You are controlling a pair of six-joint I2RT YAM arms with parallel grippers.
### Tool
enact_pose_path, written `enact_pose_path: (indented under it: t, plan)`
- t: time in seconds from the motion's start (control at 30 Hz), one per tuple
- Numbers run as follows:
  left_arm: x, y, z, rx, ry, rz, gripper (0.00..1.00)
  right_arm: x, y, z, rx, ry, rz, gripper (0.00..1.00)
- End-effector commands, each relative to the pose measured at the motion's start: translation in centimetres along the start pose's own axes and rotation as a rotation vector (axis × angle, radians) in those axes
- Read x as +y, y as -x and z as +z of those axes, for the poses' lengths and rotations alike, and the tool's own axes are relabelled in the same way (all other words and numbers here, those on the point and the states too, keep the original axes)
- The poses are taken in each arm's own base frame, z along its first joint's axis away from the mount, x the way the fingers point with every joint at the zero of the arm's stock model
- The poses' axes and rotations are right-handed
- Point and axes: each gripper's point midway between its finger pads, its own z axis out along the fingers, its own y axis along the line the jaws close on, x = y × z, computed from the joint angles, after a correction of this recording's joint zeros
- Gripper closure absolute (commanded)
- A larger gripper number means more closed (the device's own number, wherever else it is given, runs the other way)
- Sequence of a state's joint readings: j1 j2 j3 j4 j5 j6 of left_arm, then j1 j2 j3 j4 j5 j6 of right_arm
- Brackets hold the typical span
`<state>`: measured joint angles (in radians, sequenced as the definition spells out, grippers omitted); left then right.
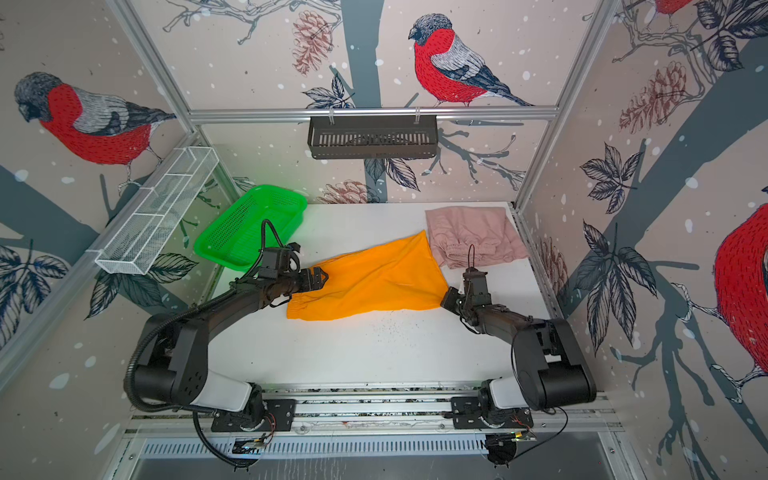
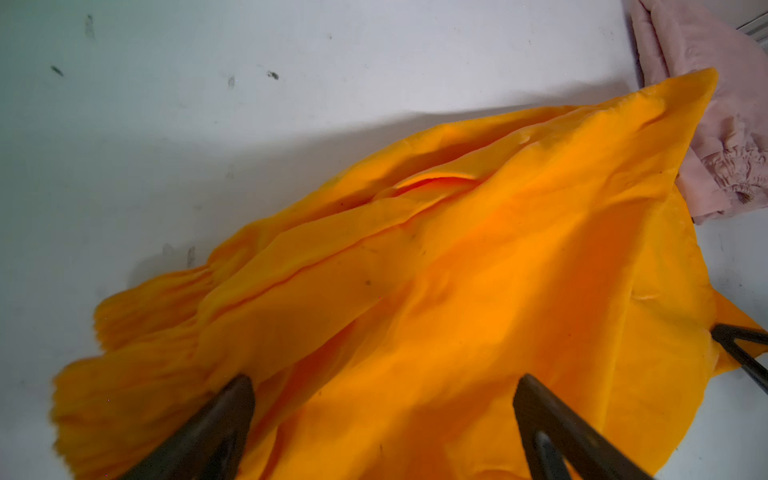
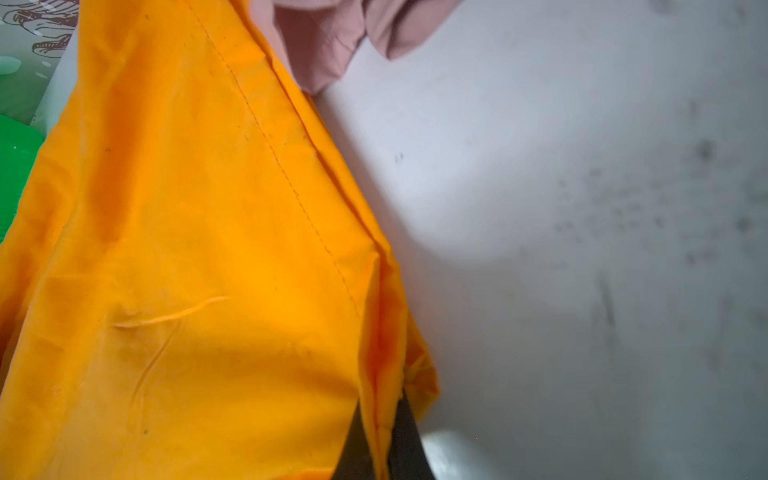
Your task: Fold and stack the shorts
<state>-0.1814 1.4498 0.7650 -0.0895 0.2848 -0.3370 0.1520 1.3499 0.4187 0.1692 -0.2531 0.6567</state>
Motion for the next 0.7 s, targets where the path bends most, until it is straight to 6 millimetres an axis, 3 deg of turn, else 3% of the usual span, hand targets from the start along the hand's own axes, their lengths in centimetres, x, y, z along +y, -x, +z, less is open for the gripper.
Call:
enact_pose_path:
  t: [0.0,0.13,0.23,0.3,0.37,0.5,0.67]
  plan:
    - [-0.4,-0.3,-1.0,0.006,-0.010,-0.012,0.02,-1.2,0.2,-2.1,-0.047,-0.066,0.038,0.59]
    - [-2.2,2.2,-2.6,-0.050,-0.057,0.017,0.02,0.0,4.6,-6.0,-0.214,-0.098,-0.029,0.45]
    - [-3.4,4.0,-3.6,-0.095,-0.087,0.040,0.02,3.4,7.8,-7.5,-0.287,-0.028,-0.130,0.42]
    - [-3.7,4.8,-4.0,-0.126,-0.087,0.054,0.02,6.2,9.3,-7.1,-0.289,0.039,-0.187,0.42]
    - [-3.4,5.2,-3.8,-0.149,-0.073,0.071,0.02,9.1,10.6,-5.8,-0.276,0.080,-0.246,0.38]
    - [-2.3,5.3,-2.6,-0.138,-0.030,0.062,0.02,13.0,12.6,-1.1,-0.203,0.069,-0.348,0.35]
    - [-1.7,4.5,-1.4,-0.105,-0.026,0.054,0.02,12.6,15.6,5.1,-0.134,0.072,-0.378,0.34]
